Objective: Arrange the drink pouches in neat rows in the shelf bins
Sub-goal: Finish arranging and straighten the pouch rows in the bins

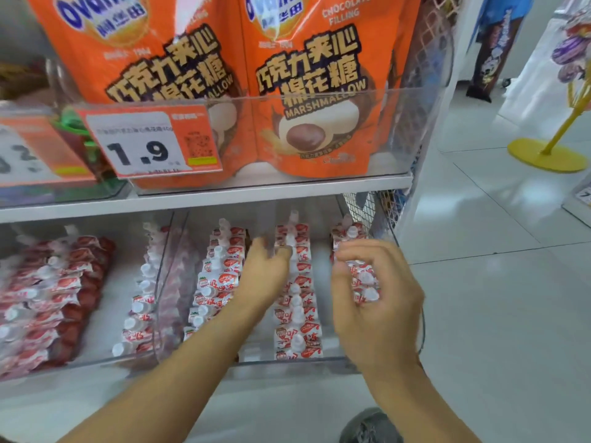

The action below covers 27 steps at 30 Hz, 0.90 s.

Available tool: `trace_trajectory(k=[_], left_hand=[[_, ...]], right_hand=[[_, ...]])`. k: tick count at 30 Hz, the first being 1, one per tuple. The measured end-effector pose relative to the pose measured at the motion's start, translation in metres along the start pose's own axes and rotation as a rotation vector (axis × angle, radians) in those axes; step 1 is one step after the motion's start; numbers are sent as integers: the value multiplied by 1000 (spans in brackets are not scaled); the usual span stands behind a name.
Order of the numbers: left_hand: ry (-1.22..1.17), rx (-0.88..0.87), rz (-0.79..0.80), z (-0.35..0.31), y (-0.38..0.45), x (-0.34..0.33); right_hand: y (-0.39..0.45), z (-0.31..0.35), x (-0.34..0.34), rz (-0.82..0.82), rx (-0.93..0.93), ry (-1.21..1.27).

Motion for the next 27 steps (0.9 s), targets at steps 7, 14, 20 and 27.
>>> trace_trajectory(k=[7,14,20,27], left_hand=[[-170,229,131,36,17,-34],[-196,219,150,35,32,-44],[-170,213,172,44,36,-46],[-204,221,202,45,35,-48]], right_hand=[[-7,-150,-141,504,-838,43],[-38,-194,-167,474,-1050,297],[-41,-188,-171,519,-1048,305],[-38,-178,-171,524,-1052,328]])
Point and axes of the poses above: each hand's wrist, its own y-axis towards the middle knuckle, its own x-axis out of the back of the hand, z = x × y, the point moved 10 cm from there along y, towards the middle knuckle, and after that the axes turned 6 degrees about y, right-handed, at the moved point
